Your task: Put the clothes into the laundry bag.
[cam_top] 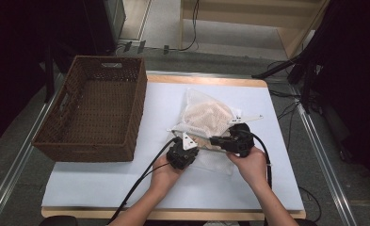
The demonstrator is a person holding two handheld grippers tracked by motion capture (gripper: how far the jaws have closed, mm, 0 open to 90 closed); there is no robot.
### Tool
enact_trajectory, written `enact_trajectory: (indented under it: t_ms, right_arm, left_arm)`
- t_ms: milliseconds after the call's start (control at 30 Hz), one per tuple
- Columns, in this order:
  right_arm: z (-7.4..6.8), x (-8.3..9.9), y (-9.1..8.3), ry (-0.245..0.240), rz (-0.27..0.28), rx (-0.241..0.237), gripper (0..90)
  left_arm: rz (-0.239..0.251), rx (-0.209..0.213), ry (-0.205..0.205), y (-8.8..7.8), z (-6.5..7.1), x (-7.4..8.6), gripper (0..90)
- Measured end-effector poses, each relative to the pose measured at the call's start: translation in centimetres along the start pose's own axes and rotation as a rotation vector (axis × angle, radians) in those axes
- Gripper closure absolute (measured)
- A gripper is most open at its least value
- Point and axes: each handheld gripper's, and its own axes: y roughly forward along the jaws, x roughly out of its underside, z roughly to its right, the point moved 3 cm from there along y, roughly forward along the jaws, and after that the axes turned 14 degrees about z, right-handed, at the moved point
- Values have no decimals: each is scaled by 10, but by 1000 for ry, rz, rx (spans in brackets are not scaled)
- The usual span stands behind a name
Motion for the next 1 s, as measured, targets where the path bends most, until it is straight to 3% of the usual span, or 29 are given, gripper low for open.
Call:
enact_trajectory:
  t_ms: [100, 133, 167, 233, 333, 433, 467, 500, 633, 800, 833, 933, 1000]
  right_arm:
    - [1, 0, -1, 2, -1, 2, 878]
    - [1, 0, -1, 2, -1, 2, 878]
    - [1, 0, -1, 6, -1, -1, 878]
    - [1, 1, 0, -1, -5, -2, 878]
    - [0, 1, 0, 0, -5, -3, 878]
    - [0, 1, -1, -1, -6, -2, 878]
    - [-1, 1, -1, -2, -5, -2, 878]
    - [-1, 1, -1, -2, -6, -1, 878]
    - [-2, 1, 0, -6, -8, -7, 878]
    - [-1, 1, 0, 1, -7, -8, 878]
    - [0, 1, 0, 1, -7, -11, 878]
    - [0, 1, -1, 3, -6, -11, 878]
    - [0, 1, -1, 3, -7, -12, 878]
  left_arm:
    - [-50, 28, -102, -1, -6, -5, 900]
    - [-50, 28, -102, -1, -6, -5, 900]
    - [-65, 43, -135, -2, -8, -6, 900]
    - [-61, 74, -162, -9, -6, -8, 900]
    - [-49, 97, -164, -15, -3, -13, 900]
    - [-42, 92, -150, -19, -1, -15, 900]
    - [-29, 71, -137, -19, -4, -16, 900]
    - [-33, 81, -160, -16, -8, -16, 900]
    - [-44, 63, -159, -6, -17, -15, 898]
    - [-37, 52, -96, 3, -18, -21, 815]
    - [-26, 52, -90, 7, -21, -21, 765]
    - [-27, 55, -85, 11, -24, -20, 690]
    - [-40, 78, -92, 14, -25, -17, 667]
